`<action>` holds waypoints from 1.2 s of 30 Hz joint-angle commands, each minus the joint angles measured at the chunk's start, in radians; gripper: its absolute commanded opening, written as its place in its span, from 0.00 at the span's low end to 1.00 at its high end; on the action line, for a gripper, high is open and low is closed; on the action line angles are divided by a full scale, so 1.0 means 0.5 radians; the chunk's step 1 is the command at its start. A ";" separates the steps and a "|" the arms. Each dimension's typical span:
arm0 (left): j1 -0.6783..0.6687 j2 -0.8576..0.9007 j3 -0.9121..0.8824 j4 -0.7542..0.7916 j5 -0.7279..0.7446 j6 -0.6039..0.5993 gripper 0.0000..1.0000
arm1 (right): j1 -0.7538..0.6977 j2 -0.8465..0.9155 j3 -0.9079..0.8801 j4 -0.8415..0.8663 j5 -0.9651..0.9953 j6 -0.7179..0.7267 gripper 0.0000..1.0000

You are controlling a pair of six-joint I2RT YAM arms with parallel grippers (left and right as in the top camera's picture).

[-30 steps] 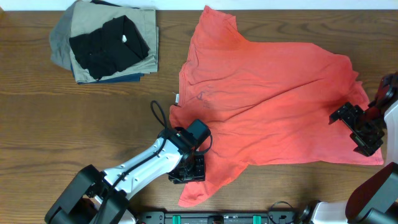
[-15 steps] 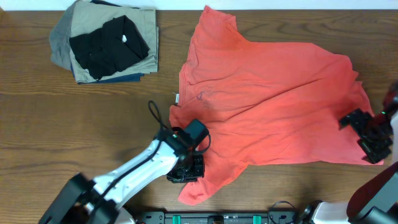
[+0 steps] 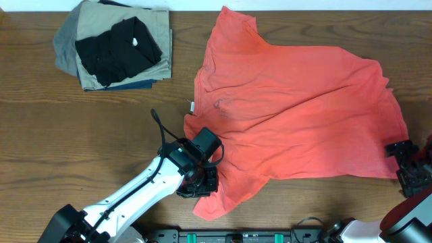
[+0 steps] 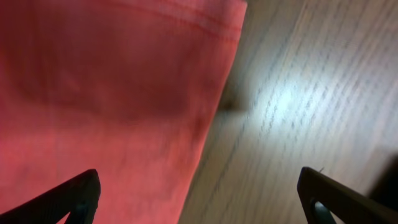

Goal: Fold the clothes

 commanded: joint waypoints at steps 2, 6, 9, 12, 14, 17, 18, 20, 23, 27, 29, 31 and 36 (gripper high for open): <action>0.008 -0.016 0.027 -0.007 -0.031 0.085 0.06 | -0.032 -0.027 -0.051 0.110 0.010 0.037 0.99; 0.008 -0.016 0.027 -0.007 -0.031 0.085 0.06 | -0.032 -0.021 -0.050 0.166 0.062 0.159 0.99; 0.008 -0.015 0.027 -0.006 -0.031 0.085 0.06 | -0.034 0.010 -0.050 0.202 0.144 0.255 0.97; 0.008 -0.015 0.027 -0.005 -0.031 0.085 0.06 | -0.038 0.077 -0.050 0.269 0.175 0.303 0.93; 0.008 -0.015 0.027 -0.006 -0.031 0.085 0.06 | -0.039 0.129 -0.050 0.304 0.174 0.359 0.92; 0.008 -0.015 0.027 -0.006 -0.031 0.085 0.06 | -0.053 0.180 -0.050 0.369 0.167 0.387 0.90; 0.008 -0.015 0.027 -0.006 -0.031 0.085 0.06 | -0.060 0.184 -0.050 0.386 0.167 0.387 0.90; 0.008 -0.015 0.027 -0.010 -0.031 0.085 0.06 | -0.089 0.185 -0.038 0.401 0.177 0.385 0.90; 0.008 -0.015 0.027 -0.012 -0.031 0.085 0.07 | -0.158 0.185 -0.020 0.397 0.166 0.385 0.87; 0.008 -0.015 0.027 -0.011 -0.053 0.085 0.06 | -0.259 0.185 -0.020 0.388 0.126 0.385 0.83; 0.008 -0.015 0.027 -0.011 -0.071 0.085 0.06 | -0.291 0.185 -0.020 0.383 0.121 0.385 0.80; 0.008 -0.015 0.027 -0.010 -0.071 0.085 0.06 | -0.308 0.187 -0.020 0.385 0.120 0.385 0.79; 0.008 -0.015 0.027 -0.008 -0.072 0.085 0.06 | -0.306 0.200 -0.021 0.404 0.122 0.375 0.74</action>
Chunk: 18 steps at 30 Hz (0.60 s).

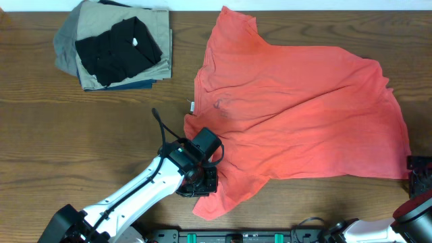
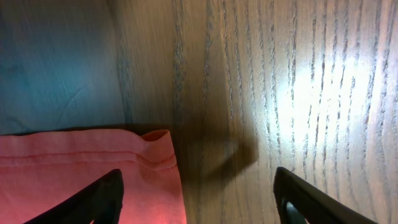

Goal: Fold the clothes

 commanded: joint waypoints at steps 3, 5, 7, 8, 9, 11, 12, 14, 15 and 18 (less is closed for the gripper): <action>0.008 -0.015 0.027 -0.008 -0.033 0.018 0.06 | -0.008 0.053 0.021 0.047 -0.003 -0.002 0.74; 0.008 -0.015 0.027 -0.011 -0.033 0.018 0.06 | -0.008 0.090 0.021 0.096 -0.052 -0.057 0.74; 0.008 -0.015 0.027 -0.011 -0.033 0.018 0.06 | -0.008 0.132 0.020 0.113 -0.077 -0.066 0.74; 0.008 -0.015 0.027 -0.011 -0.033 0.018 0.06 | -0.008 0.151 0.021 0.122 -0.078 -0.066 0.74; 0.008 -0.015 0.027 -0.011 -0.033 0.018 0.06 | -0.008 0.172 0.021 0.131 -0.077 -0.066 0.74; 0.008 -0.015 0.027 -0.011 -0.033 0.018 0.06 | -0.008 0.209 0.021 0.151 -0.085 -0.068 0.74; 0.008 -0.015 0.027 -0.011 -0.033 0.018 0.07 | -0.008 0.229 0.021 0.168 -0.102 -0.095 0.73; 0.008 -0.015 0.027 -0.011 -0.033 0.018 0.06 | -0.008 0.262 0.021 0.182 -0.115 -0.111 0.70; 0.008 -0.015 0.027 -0.011 -0.033 0.018 0.06 | -0.008 0.279 0.021 0.182 -0.115 -0.111 0.65; 0.008 -0.015 0.027 -0.011 -0.032 0.018 0.06 | -0.008 0.314 0.021 0.175 -0.114 -0.105 0.47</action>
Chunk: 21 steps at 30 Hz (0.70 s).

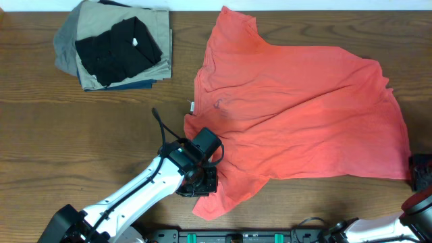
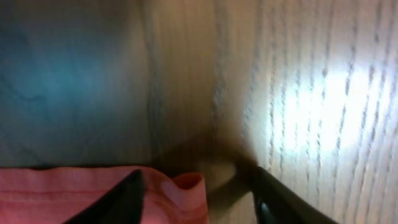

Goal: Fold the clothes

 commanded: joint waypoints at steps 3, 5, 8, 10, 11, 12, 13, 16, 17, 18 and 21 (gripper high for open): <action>0.008 -0.021 0.031 -0.011 -0.024 0.021 0.06 | -0.008 0.132 -0.041 -0.016 -0.095 0.017 0.41; 0.008 -0.040 0.048 -0.011 -0.008 0.045 0.06 | -0.008 0.131 -0.041 -0.029 -0.095 0.032 0.38; 0.008 -0.108 0.101 -0.011 0.040 0.072 0.06 | -0.009 0.131 -0.041 -0.050 -0.114 0.047 0.33; 0.007 -0.175 0.135 -0.010 0.043 0.072 0.06 | -0.009 0.131 -0.041 -0.060 -0.151 0.047 0.28; 0.007 -0.210 0.148 -0.010 0.043 0.072 0.06 | -0.009 0.131 -0.041 -0.065 -0.172 0.047 0.28; 0.007 -0.241 0.155 -0.009 0.043 0.072 0.06 | -0.009 0.131 -0.041 -0.072 -0.186 0.047 0.28; 0.007 -0.275 0.156 -0.004 0.043 0.071 0.06 | -0.009 0.131 -0.041 -0.075 -0.203 0.046 0.28; 0.007 -0.346 0.156 -0.005 0.044 0.070 0.06 | -0.009 0.131 -0.041 -0.097 -0.239 0.047 0.28; 0.007 -0.356 0.156 -0.005 0.044 0.070 0.06 | -0.008 0.131 -0.041 -0.105 -0.244 0.046 0.25; 0.007 -0.362 0.156 -0.005 0.044 0.070 0.06 | -0.008 0.131 -0.041 -0.116 -0.244 0.047 0.17; 0.007 -0.378 0.163 -0.003 0.060 0.071 0.06 | -0.008 0.130 -0.038 -0.143 -0.244 0.078 0.01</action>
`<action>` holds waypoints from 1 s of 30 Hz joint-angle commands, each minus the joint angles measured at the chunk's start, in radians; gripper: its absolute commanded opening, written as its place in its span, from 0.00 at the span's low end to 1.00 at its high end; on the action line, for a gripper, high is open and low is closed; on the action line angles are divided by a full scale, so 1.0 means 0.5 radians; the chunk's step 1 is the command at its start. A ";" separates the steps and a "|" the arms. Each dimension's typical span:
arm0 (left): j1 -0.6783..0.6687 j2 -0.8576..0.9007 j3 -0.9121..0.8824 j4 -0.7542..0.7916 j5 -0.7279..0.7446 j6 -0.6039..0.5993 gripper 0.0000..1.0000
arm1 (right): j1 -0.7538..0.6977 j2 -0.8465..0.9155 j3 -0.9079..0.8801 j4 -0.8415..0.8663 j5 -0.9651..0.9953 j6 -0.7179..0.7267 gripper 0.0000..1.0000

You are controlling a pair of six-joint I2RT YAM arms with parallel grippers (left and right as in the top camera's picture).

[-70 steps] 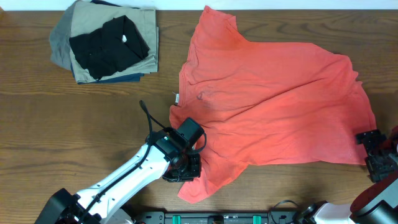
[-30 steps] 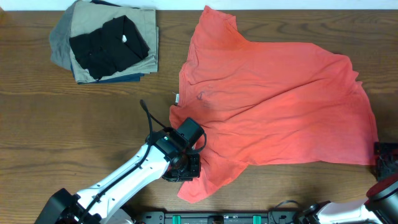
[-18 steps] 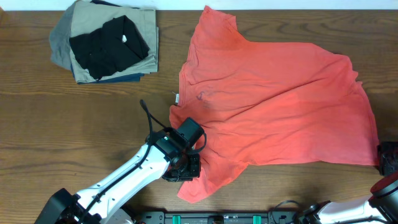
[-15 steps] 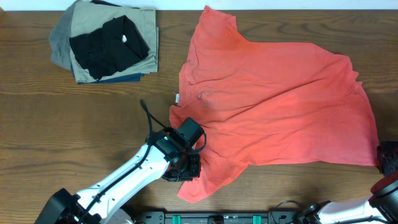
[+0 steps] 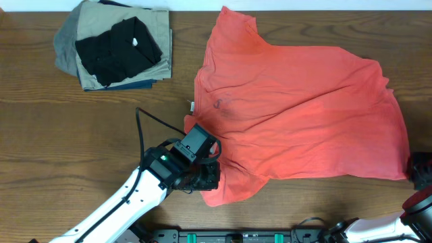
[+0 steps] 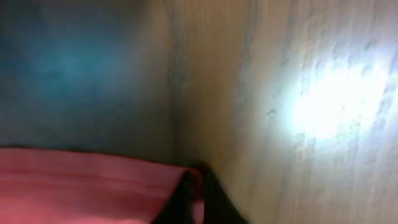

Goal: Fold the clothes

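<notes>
A red shirt (image 5: 304, 115) lies spread across the right half of the wooden table (image 5: 67, 135). My left gripper (image 5: 208, 179) sits at the shirt's lower-left flap, and its fingers seem to be shut on the cloth's edge there. My right gripper (image 5: 418, 170) is at the shirt's lower-right corner by the table's right edge. In the right wrist view the gripper (image 6: 198, 199) is shut on the tip of the red hem (image 6: 81, 186), low over the wood.
A pile of folded clothes (image 5: 115, 47), black on tan on grey, lies at the back left. The left arm's cable (image 5: 152, 118) loops over the table left of the shirt. The table's front edge runs just below the left gripper.
My right gripper's fingers, open around the hem corner before, are now shut on it. The left arm has shifted, and the flap's tip no longer trails toward the front edge.
My right gripper was open over the shirt's right edge, then stood open at the lower-right corner, then had its fingers close around the hem tip, and now pinches it. The left gripper stayed on the lower-left flap throughout and has now drawn it up.
</notes>
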 commanded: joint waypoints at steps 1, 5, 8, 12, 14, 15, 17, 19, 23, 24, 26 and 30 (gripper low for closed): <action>0.007 -0.030 0.046 0.003 0.043 0.021 0.06 | -0.008 0.114 -0.065 -0.082 -0.080 0.066 0.01; 0.007 -0.068 0.063 0.047 0.062 0.021 0.06 | -0.009 0.113 0.024 -0.192 -0.082 0.073 0.01; 0.007 -0.093 0.063 0.140 0.009 0.055 0.06 | -0.008 0.112 0.122 -0.304 -0.134 0.072 0.01; 0.019 -0.095 0.063 0.266 -0.285 0.057 0.06 | -0.007 0.112 0.216 -0.370 -0.280 0.072 0.01; 0.041 -0.095 0.063 0.330 -0.429 0.057 0.06 | -0.007 0.112 0.224 -0.346 -0.298 0.073 0.01; 0.059 -0.095 0.063 0.356 -0.486 0.058 0.06 | -0.007 0.112 0.224 -0.330 -0.298 0.073 0.01; 0.105 -0.094 0.063 0.404 -0.610 0.058 0.06 | -0.007 0.112 0.224 -0.301 -0.299 0.089 0.01; 0.166 -0.093 0.063 0.433 -0.743 0.058 0.06 | -0.007 0.112 0.224 -0.272 -0.343 0.095 0.01; 0.311 -0.088 0.063 0.479 -0.894 0.066 0.06 | -0.007 0.112 0.224 -0.178 -0.426 0.103 0.01; 0.348 -0.083 0.063 0.504 -0.900 0.101 0.06 | -0.007 0.112 0.224 -0.151 -0.430 0.103 0.01; 0.411 -0.069 0.063 0.555 -0.900 0.168 0.06 | -0.002 0.112 0.225 -0.102 -0.431 0.103 0.01; 0.512 -0.014 0.063 0.656 -0.898 0.193 0.06 | 0.034 0.112 0.225 -0.012 -0.433 0.103 0.01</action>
